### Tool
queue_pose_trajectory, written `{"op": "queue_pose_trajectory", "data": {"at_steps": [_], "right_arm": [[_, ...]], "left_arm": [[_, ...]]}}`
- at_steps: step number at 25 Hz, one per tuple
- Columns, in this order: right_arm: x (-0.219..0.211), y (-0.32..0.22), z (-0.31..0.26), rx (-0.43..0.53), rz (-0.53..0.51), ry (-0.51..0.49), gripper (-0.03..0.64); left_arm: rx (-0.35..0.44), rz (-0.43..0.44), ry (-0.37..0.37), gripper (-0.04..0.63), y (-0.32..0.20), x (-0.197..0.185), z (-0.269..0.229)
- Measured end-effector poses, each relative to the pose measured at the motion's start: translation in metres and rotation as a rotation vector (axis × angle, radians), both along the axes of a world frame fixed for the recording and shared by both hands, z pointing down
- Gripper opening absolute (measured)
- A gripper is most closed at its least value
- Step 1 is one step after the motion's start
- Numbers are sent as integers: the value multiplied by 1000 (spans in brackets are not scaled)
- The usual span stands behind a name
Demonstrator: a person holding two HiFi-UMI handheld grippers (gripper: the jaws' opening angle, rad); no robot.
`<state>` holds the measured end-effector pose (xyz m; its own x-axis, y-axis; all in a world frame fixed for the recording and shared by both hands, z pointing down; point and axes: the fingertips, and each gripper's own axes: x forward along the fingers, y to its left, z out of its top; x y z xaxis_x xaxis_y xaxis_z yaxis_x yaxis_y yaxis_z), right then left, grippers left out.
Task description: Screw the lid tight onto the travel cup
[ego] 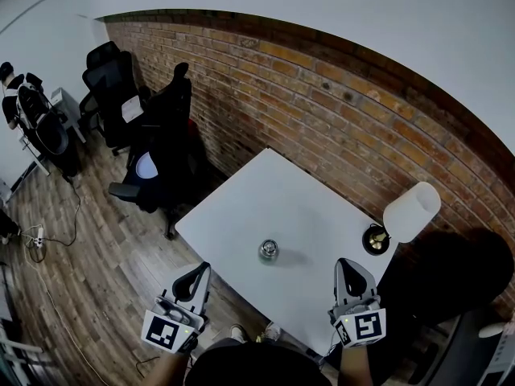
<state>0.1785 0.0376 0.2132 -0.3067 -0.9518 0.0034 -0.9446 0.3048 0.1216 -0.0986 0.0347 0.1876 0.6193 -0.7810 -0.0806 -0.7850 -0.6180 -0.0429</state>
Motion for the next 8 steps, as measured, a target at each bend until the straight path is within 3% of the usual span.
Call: {"op": "queue_pose_trajectory", "data": {"at_steps": [8], "right_arm": [[-3, -3, 3, 3, -6, 5, 14]], "left_arm": [[4, 0, -4, 23, -5, 0, 3]]}}
